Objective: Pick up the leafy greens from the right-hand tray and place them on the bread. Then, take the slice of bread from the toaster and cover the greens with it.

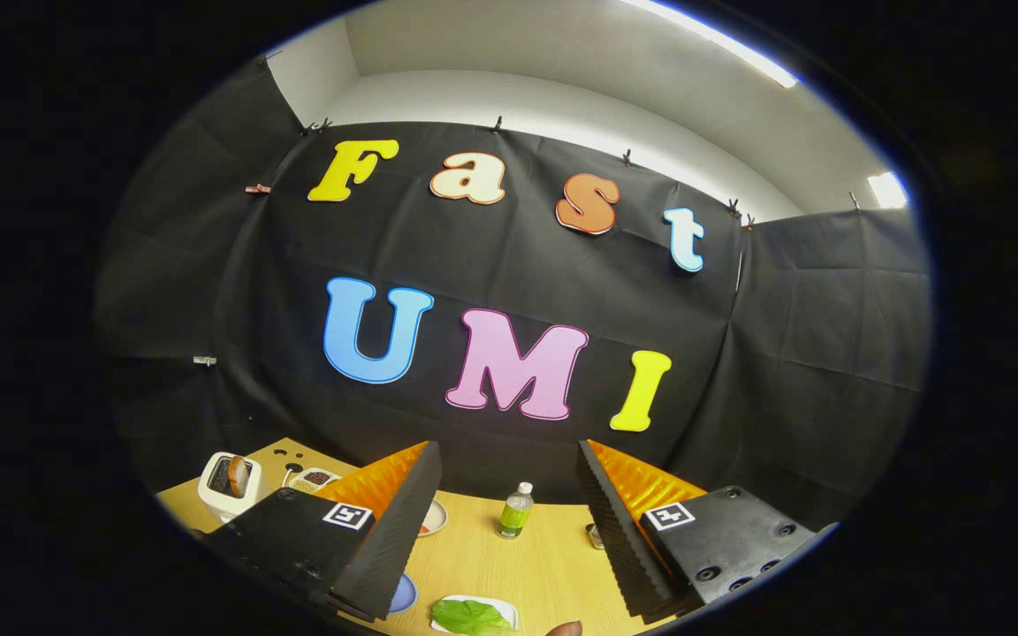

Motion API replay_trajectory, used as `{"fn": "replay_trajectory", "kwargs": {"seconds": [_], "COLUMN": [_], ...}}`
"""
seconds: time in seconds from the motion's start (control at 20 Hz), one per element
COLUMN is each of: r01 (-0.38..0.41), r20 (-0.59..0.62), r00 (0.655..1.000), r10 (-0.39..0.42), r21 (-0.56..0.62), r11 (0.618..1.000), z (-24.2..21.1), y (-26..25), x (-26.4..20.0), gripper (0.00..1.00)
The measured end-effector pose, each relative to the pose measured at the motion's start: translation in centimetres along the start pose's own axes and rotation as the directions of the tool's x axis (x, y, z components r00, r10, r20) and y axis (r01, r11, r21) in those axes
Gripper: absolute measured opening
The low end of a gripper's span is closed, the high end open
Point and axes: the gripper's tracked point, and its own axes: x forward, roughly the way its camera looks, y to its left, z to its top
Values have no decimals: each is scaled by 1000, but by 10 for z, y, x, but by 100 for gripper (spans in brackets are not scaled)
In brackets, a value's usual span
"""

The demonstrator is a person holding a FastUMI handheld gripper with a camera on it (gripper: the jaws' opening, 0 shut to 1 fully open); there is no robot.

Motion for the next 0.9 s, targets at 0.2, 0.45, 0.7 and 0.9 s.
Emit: {"fn": "replay_trajectory", "kwargs": {"seconds": [0.2, 0.45, 0.7, 0.9], "r01": [-19, -98, -179, -270], "r20": [-20, -148, -291, -382], "r00": [1000, 984, 943, 887], "r10": [19, 95, 163, 259], "r21": [-5, -16, -29, 24], "r11": [1000, 995, 983, 962], "z": [-11, -72, -153, -214], "y": [0, 5, 9, 24], "x": [3, 11, 15, 15], "gripper": [95, 96, 96, 96]}}
